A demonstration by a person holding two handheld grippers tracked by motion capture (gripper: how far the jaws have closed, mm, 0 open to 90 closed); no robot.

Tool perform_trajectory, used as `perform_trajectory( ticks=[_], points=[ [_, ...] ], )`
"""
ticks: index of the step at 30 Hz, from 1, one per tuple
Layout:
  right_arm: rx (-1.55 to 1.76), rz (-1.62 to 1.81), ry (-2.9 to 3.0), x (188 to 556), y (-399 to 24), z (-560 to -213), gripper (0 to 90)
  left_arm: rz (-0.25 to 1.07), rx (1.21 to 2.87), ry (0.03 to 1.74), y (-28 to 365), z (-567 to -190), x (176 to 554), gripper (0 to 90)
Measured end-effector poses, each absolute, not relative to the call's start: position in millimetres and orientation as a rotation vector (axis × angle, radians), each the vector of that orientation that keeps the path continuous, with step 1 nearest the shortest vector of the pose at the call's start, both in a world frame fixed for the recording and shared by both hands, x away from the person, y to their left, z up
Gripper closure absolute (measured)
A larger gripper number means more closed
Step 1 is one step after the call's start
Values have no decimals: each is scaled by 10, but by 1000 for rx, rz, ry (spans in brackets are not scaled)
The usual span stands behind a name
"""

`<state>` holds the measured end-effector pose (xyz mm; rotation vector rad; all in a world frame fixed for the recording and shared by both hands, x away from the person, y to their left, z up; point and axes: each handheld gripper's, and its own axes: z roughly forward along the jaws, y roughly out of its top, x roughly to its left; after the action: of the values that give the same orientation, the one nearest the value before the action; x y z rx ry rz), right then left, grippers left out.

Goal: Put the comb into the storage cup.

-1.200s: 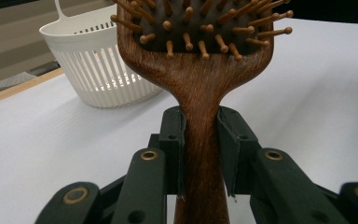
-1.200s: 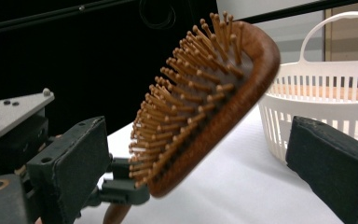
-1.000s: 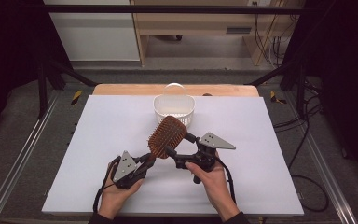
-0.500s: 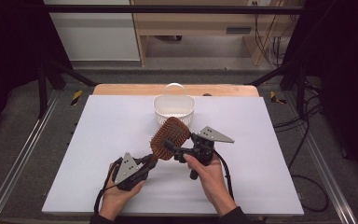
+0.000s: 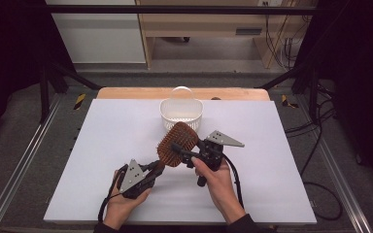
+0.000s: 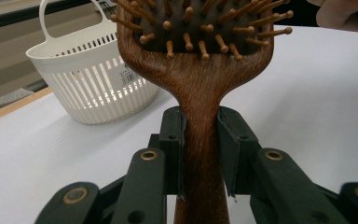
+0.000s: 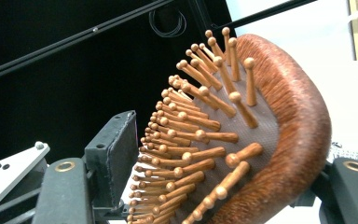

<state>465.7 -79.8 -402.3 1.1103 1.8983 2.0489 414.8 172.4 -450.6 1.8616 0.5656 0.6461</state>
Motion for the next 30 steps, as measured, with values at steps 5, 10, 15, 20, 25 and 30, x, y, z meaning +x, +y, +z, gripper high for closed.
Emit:
perform_trajectory(
  ticks=[5,10,15,20,25,30],
  points=[
    [1123,2063,1892,4668,-803,-4024,331,642,1859,568,1728,-4507,4151,721],
    [1135,2076,1890,4671,-806,-4022,343,637,1859,569,1729,-4511,4155,722],
    [1137,2089,1890,4671,-804,-4018,364,633,1860,570,1734,-4516,4161,722],
    [1144,2113,1883,4671,-810,-4011,398,633,1857,570,1736,-4517,4163,722],
    [1129,2129,1882,4640,-794,-3992,456,632,1859,582,1742,-4527,4174,723],
    [1076,2113,1907,4607,-737,-3941,502,619,1855,594,1765,-4542,4192,723]
  ],
)
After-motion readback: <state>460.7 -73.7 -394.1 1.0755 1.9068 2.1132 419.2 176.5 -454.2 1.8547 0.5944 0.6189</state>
